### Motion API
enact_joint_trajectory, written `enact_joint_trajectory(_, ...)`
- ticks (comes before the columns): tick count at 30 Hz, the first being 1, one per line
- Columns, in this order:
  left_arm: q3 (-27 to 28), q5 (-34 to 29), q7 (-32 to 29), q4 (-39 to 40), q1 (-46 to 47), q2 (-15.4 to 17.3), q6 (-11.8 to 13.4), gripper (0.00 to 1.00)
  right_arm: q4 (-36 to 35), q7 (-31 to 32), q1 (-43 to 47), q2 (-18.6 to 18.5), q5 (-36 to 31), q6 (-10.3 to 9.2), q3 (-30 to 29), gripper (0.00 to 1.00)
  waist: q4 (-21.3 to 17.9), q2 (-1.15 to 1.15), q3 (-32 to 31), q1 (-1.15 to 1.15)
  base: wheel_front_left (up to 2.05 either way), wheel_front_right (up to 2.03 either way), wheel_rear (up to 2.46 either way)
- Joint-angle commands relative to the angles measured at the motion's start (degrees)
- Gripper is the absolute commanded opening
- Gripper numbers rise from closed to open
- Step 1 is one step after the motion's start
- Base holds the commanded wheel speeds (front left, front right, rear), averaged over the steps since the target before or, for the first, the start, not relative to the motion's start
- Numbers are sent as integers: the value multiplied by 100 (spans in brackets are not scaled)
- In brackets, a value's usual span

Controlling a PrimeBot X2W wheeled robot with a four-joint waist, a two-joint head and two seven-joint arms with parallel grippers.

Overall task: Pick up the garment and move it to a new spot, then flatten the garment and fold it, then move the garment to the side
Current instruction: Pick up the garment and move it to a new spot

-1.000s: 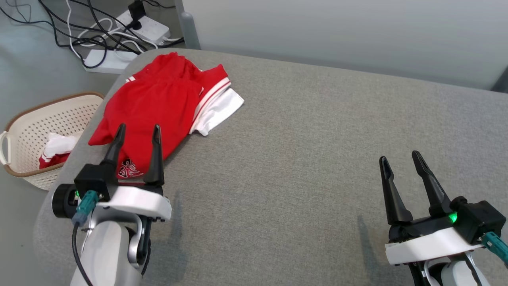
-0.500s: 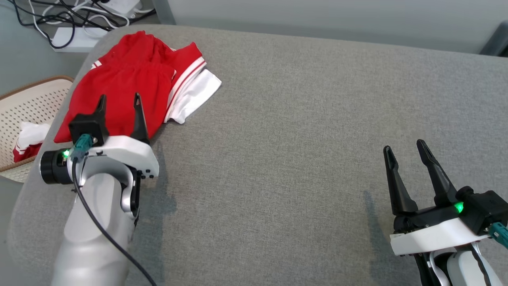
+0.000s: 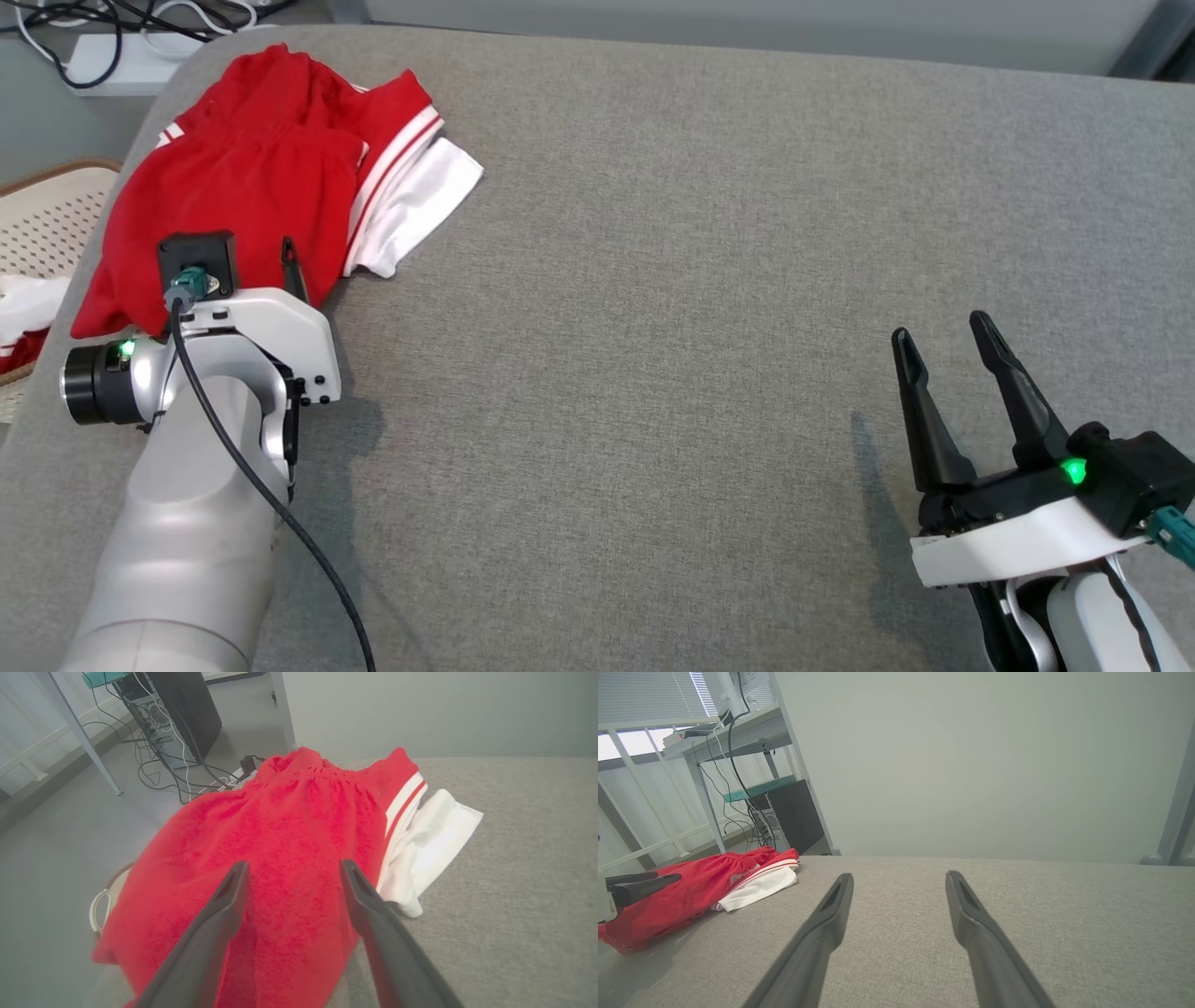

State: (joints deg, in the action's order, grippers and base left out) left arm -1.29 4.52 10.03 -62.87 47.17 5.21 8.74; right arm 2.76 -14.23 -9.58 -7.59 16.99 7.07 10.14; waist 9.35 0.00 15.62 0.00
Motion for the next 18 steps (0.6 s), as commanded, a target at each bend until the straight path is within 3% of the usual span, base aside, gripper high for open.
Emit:
enact_joint_trajectory(1,79,-75,22,22,269,282,81,100,-166,-77,-162,-58,36,42,153,100,-42,0,67,0,0,0,0)
enact_joint_trajectory(18,-162,-160,223,-893,778,563,290,100,-220,-77,-304,-163,159,42,234,100,-192,0,406,0,0,0,0)
